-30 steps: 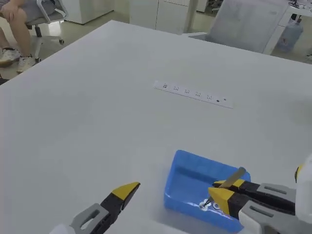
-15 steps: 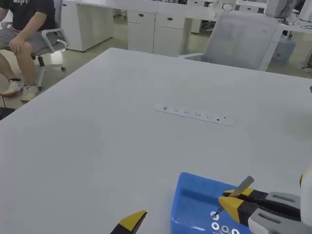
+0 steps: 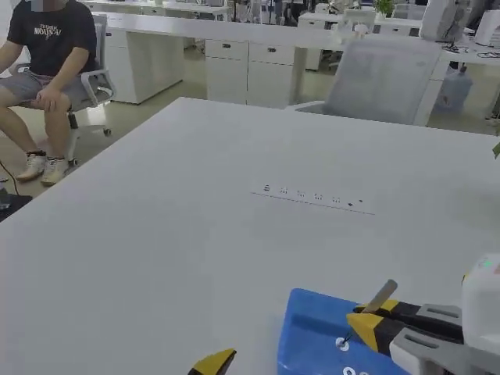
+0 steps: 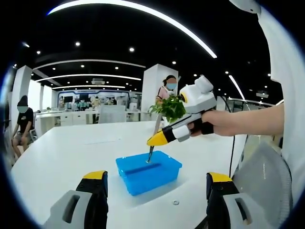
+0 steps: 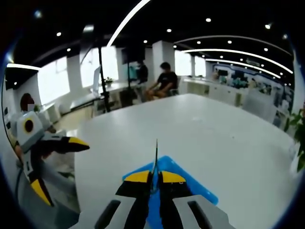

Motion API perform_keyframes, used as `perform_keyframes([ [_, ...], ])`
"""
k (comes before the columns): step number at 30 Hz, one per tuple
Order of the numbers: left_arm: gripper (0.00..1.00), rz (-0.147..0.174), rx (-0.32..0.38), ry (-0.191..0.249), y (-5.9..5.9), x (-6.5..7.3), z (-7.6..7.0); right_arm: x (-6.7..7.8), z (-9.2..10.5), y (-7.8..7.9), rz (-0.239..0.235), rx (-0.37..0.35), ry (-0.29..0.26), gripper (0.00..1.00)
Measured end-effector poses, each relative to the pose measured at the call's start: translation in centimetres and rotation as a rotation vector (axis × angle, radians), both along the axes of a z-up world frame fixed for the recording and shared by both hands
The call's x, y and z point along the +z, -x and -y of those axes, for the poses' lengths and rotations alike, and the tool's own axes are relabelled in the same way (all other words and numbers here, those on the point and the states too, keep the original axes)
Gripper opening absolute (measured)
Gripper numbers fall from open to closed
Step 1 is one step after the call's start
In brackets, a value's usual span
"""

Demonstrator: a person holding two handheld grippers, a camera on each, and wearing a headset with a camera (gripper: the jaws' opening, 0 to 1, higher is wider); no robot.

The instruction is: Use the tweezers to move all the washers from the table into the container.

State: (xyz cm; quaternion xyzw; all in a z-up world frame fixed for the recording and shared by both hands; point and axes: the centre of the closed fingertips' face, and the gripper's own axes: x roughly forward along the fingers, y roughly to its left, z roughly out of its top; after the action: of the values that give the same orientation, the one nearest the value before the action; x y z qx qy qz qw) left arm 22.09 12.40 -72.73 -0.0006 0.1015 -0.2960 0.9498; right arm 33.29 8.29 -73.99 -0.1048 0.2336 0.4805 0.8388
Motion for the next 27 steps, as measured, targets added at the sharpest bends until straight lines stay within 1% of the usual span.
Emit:
perform_keyframes([
  [14,0.86,-0.003,-0.007,-0.001,0.2,-0.2,0.0,-1.0,-0.7,-0.8,-0.005,0.017,0.025,0.03],
  [18,0.86,-0.003,-0.010,-0.002,0.2,-0.2,0.1,-1.5,-0.7,-1.2,-0.007,0.019,0.041,0.03],
  [22,0.85,-0.006,-0.009,-0.005,0.2,-0.2,0.1,-2.2,-0.6,-1.4,-0.002,0.026,0.068,0.03],
  [27,0.85,-0.009,-0.013,-0.006,0.2,-0.3,0.1,-2.8,-0.5,-1.5,-0.004,0.030,0.085,0.03],
])
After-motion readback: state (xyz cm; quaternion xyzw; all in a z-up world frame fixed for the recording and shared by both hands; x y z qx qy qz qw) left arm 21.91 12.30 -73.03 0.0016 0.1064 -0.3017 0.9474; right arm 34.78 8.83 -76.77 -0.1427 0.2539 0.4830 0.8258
